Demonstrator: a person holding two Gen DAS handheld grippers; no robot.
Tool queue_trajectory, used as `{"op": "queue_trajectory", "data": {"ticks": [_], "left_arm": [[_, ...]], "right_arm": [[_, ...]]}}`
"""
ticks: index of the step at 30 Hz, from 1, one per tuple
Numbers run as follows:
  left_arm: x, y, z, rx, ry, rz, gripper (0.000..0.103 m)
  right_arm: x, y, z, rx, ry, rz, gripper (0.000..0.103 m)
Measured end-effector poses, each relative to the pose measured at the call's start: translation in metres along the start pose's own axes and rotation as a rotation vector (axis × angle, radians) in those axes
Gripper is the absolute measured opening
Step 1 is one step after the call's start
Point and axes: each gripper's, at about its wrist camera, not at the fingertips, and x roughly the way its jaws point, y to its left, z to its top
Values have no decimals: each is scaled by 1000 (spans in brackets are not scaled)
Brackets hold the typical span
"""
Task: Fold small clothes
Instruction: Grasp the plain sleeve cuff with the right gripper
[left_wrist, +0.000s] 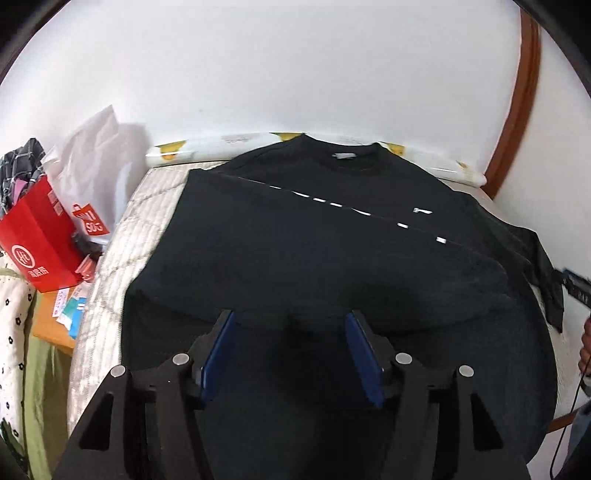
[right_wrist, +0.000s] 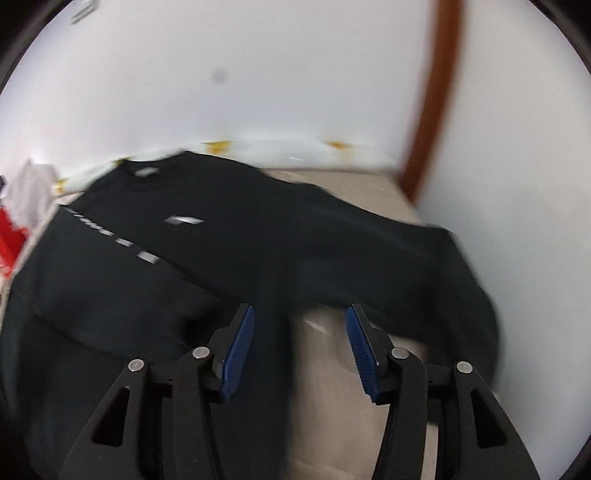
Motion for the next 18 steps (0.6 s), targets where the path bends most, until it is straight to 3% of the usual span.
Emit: {"op": "queue_trajectory", "data": {"ticks": [2,8,12,18], "left_arm": [[2,-7,-2,-2,6,-6,59],[8,-14,-11,-44,33,-12,59],[12,-16,-16,-49,51,5,59],[13,-15,-22,-36,67,45,59]], "right_arm": [[-1,-34,-20,29,8,-53,62],[22,-95,-71,95,83,-120,63],[40,-110,-89,131,119,-117,63],[59,-108,-90,163,108,-140,63]]}}
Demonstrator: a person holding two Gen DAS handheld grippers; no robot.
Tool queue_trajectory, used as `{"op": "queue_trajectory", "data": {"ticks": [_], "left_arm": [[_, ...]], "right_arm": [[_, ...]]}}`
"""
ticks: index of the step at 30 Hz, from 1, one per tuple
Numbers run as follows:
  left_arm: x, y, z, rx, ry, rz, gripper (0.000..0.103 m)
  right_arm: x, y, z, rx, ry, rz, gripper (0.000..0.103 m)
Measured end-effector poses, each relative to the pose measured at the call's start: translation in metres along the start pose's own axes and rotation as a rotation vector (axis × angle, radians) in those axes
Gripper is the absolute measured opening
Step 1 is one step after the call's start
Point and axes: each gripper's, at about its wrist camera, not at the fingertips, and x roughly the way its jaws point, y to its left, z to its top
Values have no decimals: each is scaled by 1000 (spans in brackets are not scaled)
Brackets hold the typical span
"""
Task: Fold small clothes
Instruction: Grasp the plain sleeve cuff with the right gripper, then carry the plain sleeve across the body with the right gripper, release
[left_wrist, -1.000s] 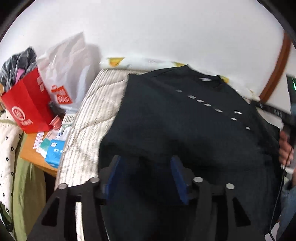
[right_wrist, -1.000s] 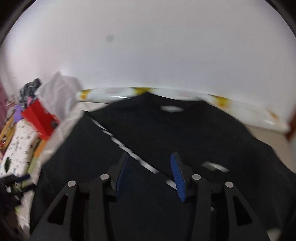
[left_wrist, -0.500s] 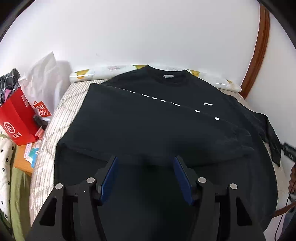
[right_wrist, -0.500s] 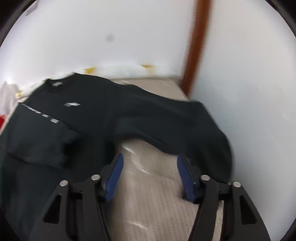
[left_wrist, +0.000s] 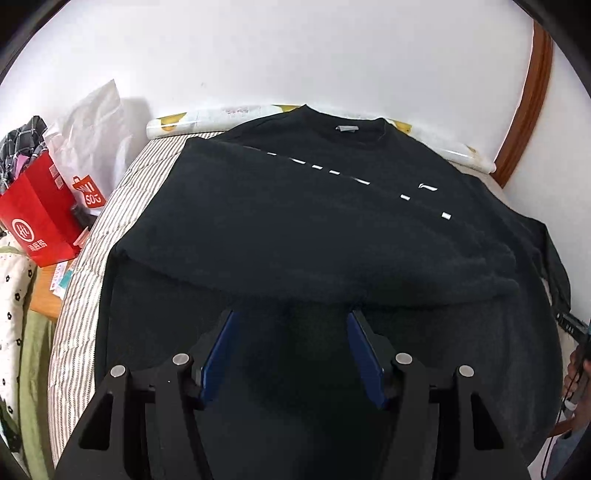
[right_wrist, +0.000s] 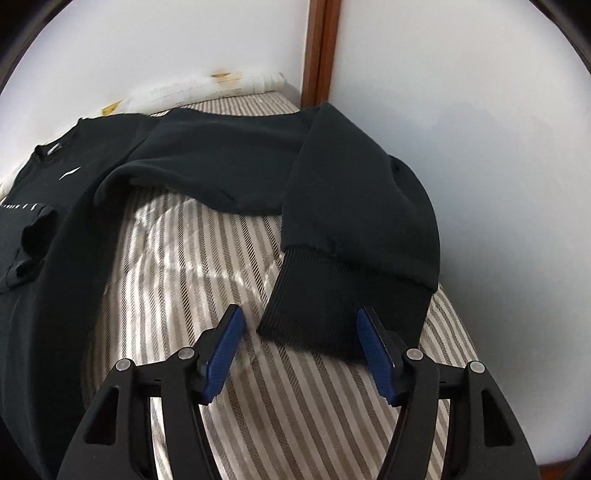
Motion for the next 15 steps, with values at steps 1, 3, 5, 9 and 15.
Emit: {"op": "queue_trajectory", "data": {"ticks": [1,3,5,9,15], "left_arm": [[-1,1,-1,2,0,8,59],[-2,6,-1,3,-1,11,59],[-5,13,-1,-5,-3,13,59],[-9,27,-2,-26,-8,8,59],[-20,44,1,-31,-13,8,59]], "right_arm": [[-1,3,0,4,-6,-8,63],[3,6,4,23,-7,-14,56],[5,6,9,30,-10,-50,21],[1,5,20,28,4,-51,11],[-63,28,58,76,-91,98,10]]}}
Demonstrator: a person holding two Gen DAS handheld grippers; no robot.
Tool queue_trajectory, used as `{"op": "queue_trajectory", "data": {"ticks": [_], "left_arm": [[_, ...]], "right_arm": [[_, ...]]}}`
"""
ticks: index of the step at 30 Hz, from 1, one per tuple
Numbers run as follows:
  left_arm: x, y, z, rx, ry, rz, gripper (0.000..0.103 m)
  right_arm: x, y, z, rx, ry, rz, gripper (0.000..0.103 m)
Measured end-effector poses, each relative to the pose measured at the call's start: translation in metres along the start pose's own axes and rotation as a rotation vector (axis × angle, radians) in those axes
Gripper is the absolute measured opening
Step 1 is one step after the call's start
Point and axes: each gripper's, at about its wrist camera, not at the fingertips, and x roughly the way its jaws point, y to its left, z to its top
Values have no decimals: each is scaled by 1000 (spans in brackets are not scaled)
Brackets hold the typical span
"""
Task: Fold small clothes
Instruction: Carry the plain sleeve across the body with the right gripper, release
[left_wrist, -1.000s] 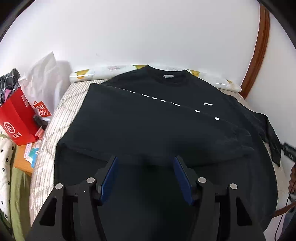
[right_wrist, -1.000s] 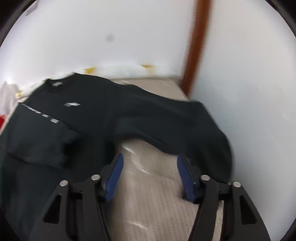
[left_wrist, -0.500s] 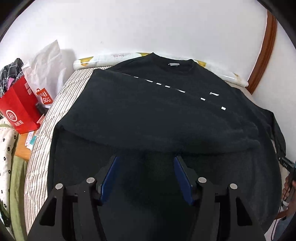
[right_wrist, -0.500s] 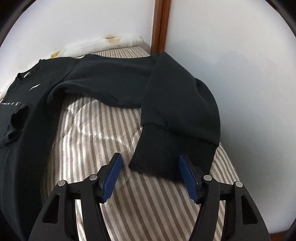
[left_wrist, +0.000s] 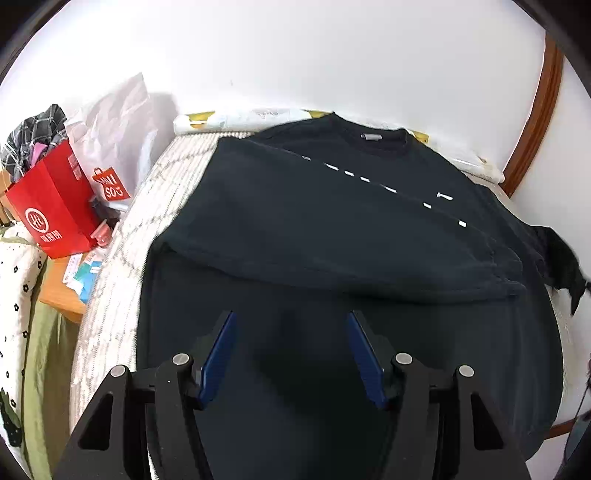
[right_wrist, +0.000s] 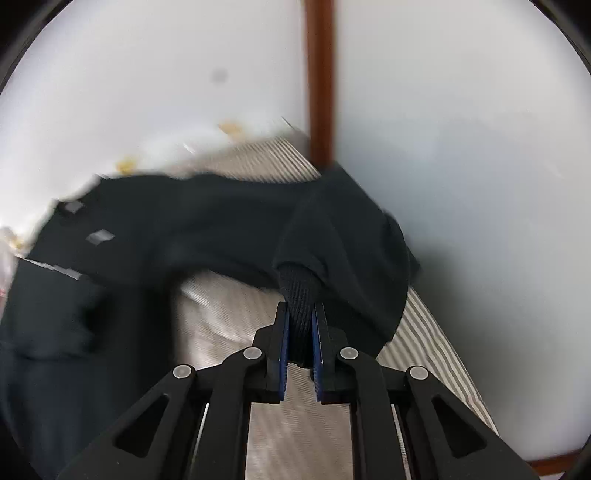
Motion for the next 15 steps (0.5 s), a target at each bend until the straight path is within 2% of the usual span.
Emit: {"op": "queue_trajectory", "data": {"ticks": [3,8,15], "left_arm": [[-5,11,4,-10,-11,1,59],[-6,28,5,-23,-13,-16,59],[0,52,7,-43,-13,-32,59]], "right_arm": [[-32,42,22,-23,-50,98,10],[-59,124,46,-44,-69,272,10],[-81,247,57,-114,-82,465,10]]}}
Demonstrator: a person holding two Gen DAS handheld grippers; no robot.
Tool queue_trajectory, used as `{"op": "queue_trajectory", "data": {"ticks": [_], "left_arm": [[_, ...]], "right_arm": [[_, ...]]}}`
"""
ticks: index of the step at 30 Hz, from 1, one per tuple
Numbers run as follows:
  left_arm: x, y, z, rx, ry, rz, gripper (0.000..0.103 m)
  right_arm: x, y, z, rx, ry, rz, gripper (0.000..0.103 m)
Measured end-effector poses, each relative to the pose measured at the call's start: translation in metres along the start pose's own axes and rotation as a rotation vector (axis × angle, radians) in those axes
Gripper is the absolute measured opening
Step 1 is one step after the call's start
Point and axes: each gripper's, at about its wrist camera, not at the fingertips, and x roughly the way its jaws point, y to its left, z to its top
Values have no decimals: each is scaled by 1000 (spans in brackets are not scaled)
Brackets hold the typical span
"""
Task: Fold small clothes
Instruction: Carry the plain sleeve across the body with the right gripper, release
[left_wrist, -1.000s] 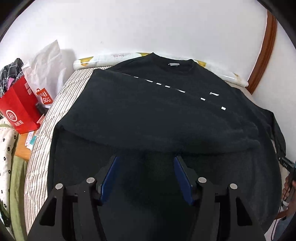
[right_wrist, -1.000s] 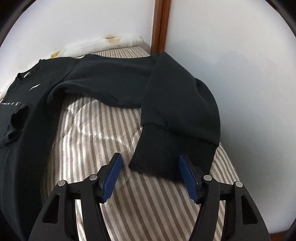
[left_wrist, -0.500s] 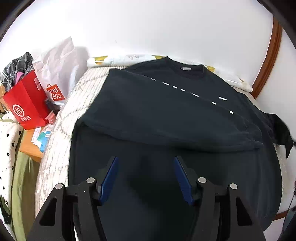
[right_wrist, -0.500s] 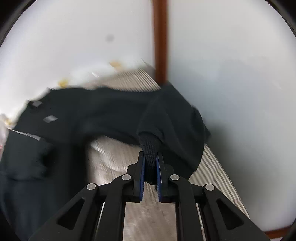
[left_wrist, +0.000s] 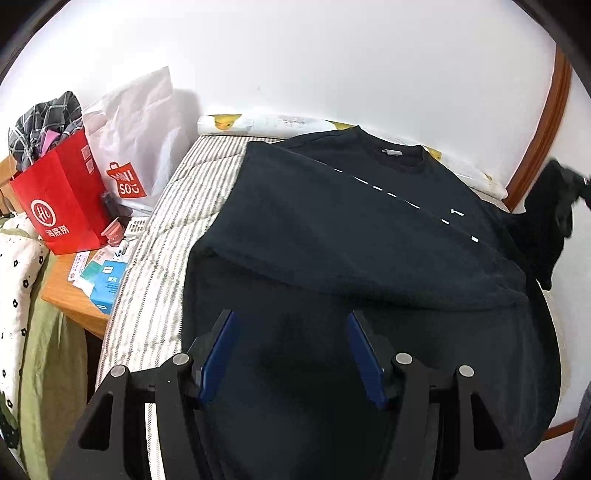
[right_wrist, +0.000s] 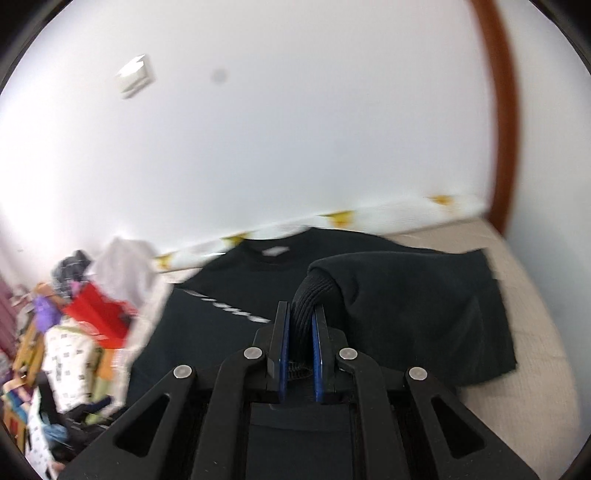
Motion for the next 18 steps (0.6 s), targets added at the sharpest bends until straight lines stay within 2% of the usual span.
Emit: {"op": "queue_trajectory", "data": {"ticks": [5,8,11,15,18], "left_arm": [[10,15,0,-24,3,-20,59],[17,24,-1,-45,9,-45,59],[23,27,0,-50,20,-46,59],[31,32,1,-62,32,-45,59],[36,31,2,-68,43,-52,59]], "right_arm": [[42,85,-3,-70,26,133,10],[65,122,-11,-106,50,203,10],[90,148,-21,-128,88,261,10],[127,163,-39,-131,179,284,10],[143,165,-52,-134,227,297,24]]}}
